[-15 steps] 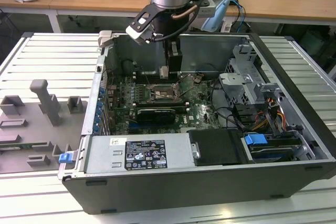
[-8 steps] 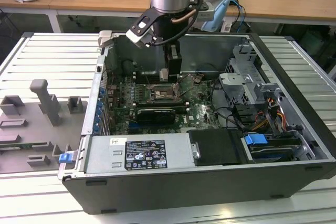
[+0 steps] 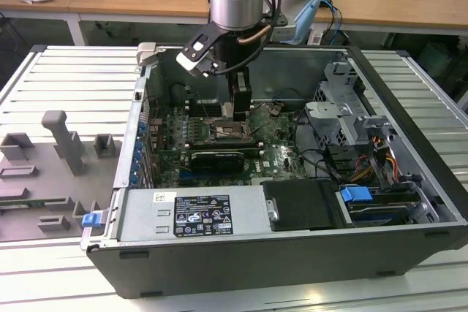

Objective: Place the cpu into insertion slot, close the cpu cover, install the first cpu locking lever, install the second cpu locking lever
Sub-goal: 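Place the cpu into insertion slot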

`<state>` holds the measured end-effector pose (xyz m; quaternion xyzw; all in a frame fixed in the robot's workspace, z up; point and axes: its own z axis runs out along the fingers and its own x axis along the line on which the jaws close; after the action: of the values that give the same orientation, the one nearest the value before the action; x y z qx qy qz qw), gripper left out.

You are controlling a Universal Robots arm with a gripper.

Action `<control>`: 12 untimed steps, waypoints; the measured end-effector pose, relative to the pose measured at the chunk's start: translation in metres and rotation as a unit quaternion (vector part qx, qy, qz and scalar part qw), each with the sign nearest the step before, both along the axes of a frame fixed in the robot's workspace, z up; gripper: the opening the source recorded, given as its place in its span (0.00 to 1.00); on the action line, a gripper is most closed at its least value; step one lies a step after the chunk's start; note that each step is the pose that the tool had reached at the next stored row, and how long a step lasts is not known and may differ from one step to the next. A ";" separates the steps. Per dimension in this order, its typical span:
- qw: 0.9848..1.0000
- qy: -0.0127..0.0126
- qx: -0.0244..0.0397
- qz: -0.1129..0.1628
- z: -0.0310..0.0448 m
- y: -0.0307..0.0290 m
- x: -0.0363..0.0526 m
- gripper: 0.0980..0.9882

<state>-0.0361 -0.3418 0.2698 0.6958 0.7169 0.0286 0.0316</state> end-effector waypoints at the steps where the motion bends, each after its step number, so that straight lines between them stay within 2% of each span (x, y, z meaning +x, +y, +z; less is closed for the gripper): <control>1: 1.000 0.000 0.000 0.000 -0.0034 0.0000 -0.0004 0.49; 4: 1.000 0.000 0.000 0.000 -0.0099 0.0004 -0.0019 0.49; 12: 1.000 0.000 0.000 0.000 -0.0244 0.0095 -0.0047 0.49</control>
<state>-0.0408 -0.3324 0.2454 0.6959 0.7169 0.0287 0.0315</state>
